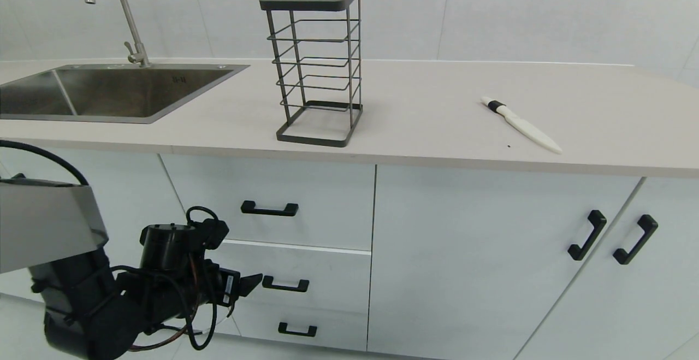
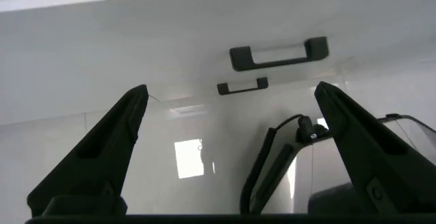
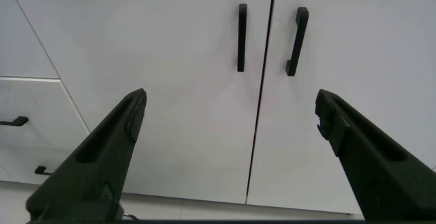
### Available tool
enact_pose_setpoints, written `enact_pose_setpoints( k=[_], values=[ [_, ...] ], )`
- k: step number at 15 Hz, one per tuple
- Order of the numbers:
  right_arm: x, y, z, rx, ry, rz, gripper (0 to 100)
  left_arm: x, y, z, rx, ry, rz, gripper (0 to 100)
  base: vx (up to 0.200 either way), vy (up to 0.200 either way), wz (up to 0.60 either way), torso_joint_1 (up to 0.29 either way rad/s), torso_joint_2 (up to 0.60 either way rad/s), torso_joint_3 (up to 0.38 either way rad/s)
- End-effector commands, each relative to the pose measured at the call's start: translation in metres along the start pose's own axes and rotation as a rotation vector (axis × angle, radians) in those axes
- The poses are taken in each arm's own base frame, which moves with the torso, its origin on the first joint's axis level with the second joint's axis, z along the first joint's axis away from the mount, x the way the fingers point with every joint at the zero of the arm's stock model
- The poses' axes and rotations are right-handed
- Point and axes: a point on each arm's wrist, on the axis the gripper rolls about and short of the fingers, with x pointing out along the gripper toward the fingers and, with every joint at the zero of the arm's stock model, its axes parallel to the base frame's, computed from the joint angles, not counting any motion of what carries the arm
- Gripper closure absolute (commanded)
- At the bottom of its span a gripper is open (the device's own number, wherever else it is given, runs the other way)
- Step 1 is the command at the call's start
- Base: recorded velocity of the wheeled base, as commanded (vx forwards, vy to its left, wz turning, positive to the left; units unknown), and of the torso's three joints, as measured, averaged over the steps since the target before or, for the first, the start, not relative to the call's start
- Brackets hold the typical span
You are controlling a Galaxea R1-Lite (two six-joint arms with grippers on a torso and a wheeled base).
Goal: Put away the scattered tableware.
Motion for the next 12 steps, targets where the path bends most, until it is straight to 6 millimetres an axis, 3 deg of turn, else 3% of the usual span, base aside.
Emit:
enact_pose_setpoints(
  k=[1,2,3,5,7,9,12],
  values=[
    [0.000,0.000,0.000,0.000,0.001,0.000,0,-0.065,-0.008,0.000,0.023,-0.106,-0.007,0,0.000,0.000,0.00,0.000,0.00,0.000],
    [0.000,0.000,0.000,0.000,0.001,0.000,0,-0.094,-0.011,-0.003,0.038,-0.168,-0.009,0,0.000,0.000,0.00,0.000,0.00,0.000],
    [0.000,0.000,0.000,0.000,0.001,0.000,0,-0.098,-0.012,-0.004,0.039,-0.176,-0.010,0,0.000,0.000,0.00,0.000,0.00,0.000],
    [0.000,0.000,0.000,0.000,0.001,0.000,0,-0.160,-0.018,-0.012,0.088,-0.385,-0.012,0,0.000,0.000,0.00,0.000,0.00,0.000],
    [0.000,0.000,0.000,0.000,0.001,0.000,0,-0.195,-0.021,-0.018,0.118,-0.515,-0.002,0,0.000,0.000,0.00,0.000,0.00,0.000],
    [0.000,0.000,0.000,0.000,0.001,0.000,0,-0.225,-0.023,-0.034,0.111,-0.616,0.007,0,0.000,0.000,0.00,0.000,0.00,0.000],
    [0.000,0.000,0.000,0.000,0.001,0.000,0,-0.251,-0.023,-0.064,0.069,-0.706,0.074,0,0.000,0.000,0.00,0.000,0.00,0.000]
  ],
)
